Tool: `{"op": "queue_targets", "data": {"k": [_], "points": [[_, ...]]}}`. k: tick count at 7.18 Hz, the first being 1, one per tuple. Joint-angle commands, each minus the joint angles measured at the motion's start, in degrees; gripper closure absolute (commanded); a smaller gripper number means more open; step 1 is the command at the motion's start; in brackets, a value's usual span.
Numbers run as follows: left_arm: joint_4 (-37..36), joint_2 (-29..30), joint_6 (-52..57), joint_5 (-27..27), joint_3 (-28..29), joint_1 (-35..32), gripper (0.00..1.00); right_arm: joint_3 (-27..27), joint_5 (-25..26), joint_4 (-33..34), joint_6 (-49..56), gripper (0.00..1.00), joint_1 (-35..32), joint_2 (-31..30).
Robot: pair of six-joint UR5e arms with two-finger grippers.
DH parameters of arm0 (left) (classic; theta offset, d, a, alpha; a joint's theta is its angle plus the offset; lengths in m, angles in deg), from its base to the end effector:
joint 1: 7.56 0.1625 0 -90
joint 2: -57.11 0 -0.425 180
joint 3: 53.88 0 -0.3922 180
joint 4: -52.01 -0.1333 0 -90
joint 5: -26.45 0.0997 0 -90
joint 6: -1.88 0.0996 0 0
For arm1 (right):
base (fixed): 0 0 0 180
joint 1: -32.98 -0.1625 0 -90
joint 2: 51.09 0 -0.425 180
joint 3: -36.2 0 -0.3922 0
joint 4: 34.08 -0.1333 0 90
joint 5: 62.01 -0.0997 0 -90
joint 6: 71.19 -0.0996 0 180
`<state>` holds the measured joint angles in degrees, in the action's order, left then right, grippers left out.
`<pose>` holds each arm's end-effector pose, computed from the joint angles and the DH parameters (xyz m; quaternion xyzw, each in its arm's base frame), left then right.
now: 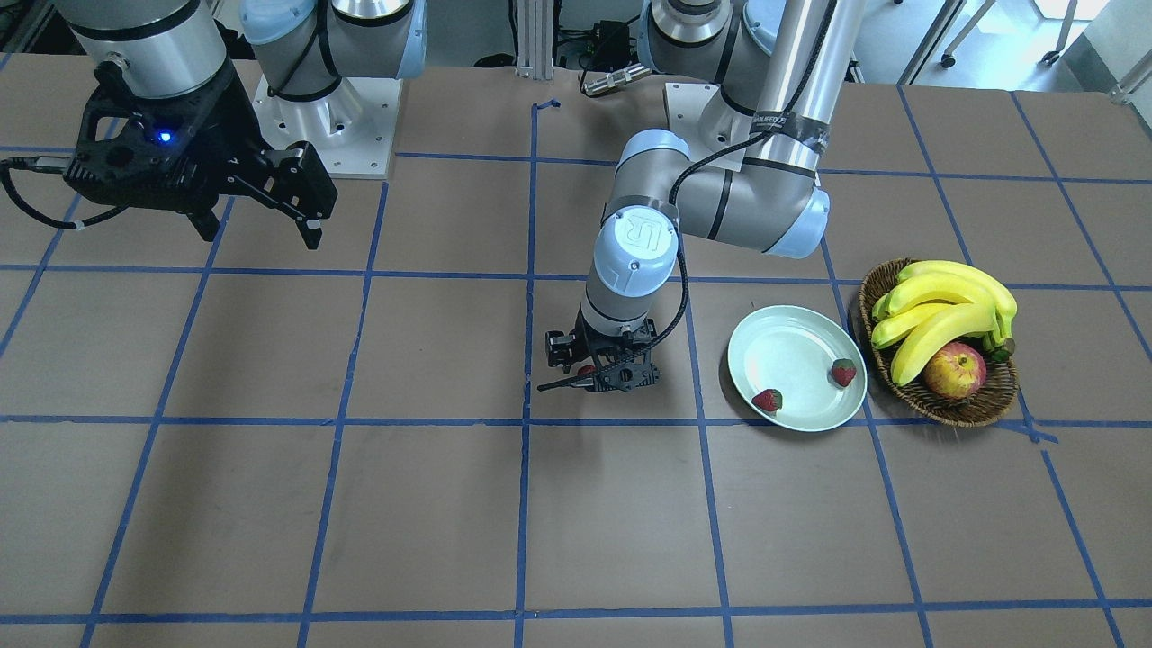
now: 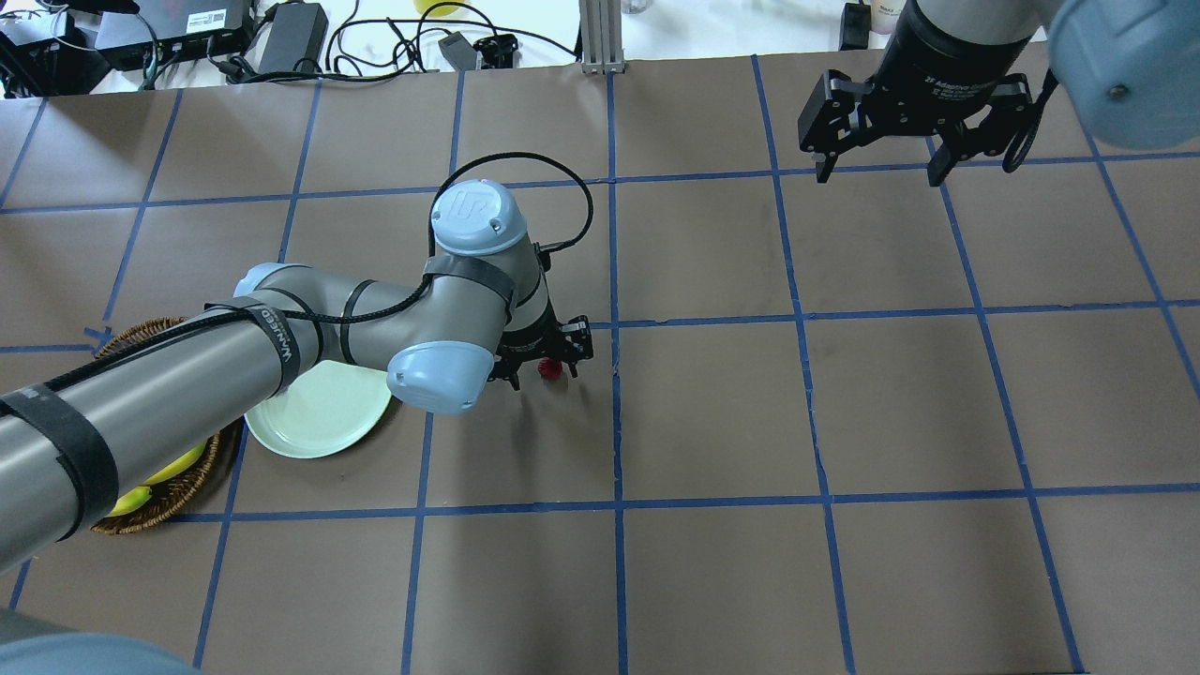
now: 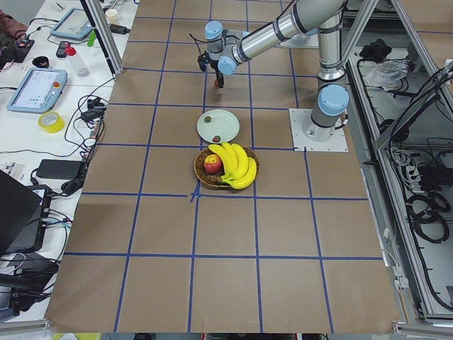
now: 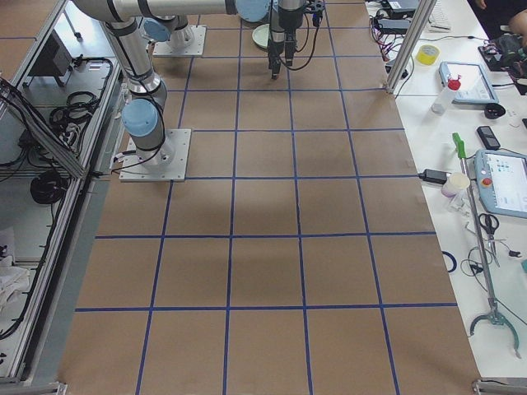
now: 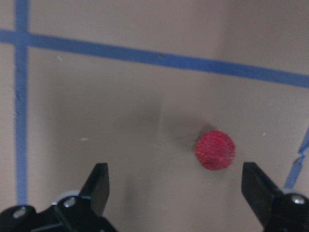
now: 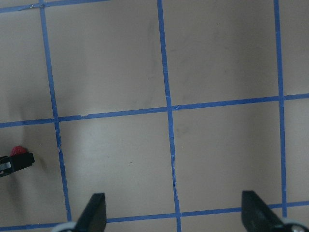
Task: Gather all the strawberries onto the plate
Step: 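Reach the left gripper to the middle strawberry while the right arm returns to rest, then close the left gripper on the middle strawberry and lift it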
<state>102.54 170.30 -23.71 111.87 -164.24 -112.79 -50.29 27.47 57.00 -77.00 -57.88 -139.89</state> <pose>-0.2792 -0.4878 0.1768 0.0916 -0.9944 -0.0473 0.0250 0.1418 -0.5041 0.5097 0.0430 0.9986 -0.0293 0.0062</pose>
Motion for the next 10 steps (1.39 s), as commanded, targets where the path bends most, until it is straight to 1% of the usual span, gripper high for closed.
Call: {"op": "queue_targets", "data": {"k": [1, 2, 3, 5, 6, 8, 9, 10], "points": [[-0.4, 1.4, -0.1, 0.0, 1.0, -0.2, 0.45, 1.9, 0.0, -2.4, 0.0, 0.00, 0.2, 0.5], [-0.4, 2.0, -0.1, 0.1, 1.7, -0.2, 0.48, 1.8, -0.4, -2.4, 0.0, 0.00, 0.2, -0.1], [-0.3, 2.5, 0.0, 0.4, 1.7, -0.2, 0.57, 1.8, -0.4, -2.2, 0.0, 0.00, 0.3, -0.2], [-0.3, 2.5, 0.3, 0.5, 1.7, -0.2, 0.59, 1.1, -0.1, -2.0, 0.0, 0.00, 0.2, -0.5], [-0.4, 2.3, 0.5, 0.6, 1.8, -0.2, 0.64, 0.8, 0.0, -1.8, -0.1, 0.00, 0.0, 0.0], [-0.4, 1.9, 0.2, 0.7, 2.3, -0.2, 0.80, 0.7, 0.2, -1.9, 0.3, 0.00, 0.2, -0.5], [0.2, 0.4, 0.2, 1.6, 4.2, 0.0, 0.85, 1.1, 2.7, -2.2, 1.3, 0.00, 0.0, -0.5], [1.7, -0.1, 0.7, 6.4, 5.7, 0.0, 0.93, 1.9, 3.5, -2.0, 5.9, 0.00, 0.2, -0.5]]}}
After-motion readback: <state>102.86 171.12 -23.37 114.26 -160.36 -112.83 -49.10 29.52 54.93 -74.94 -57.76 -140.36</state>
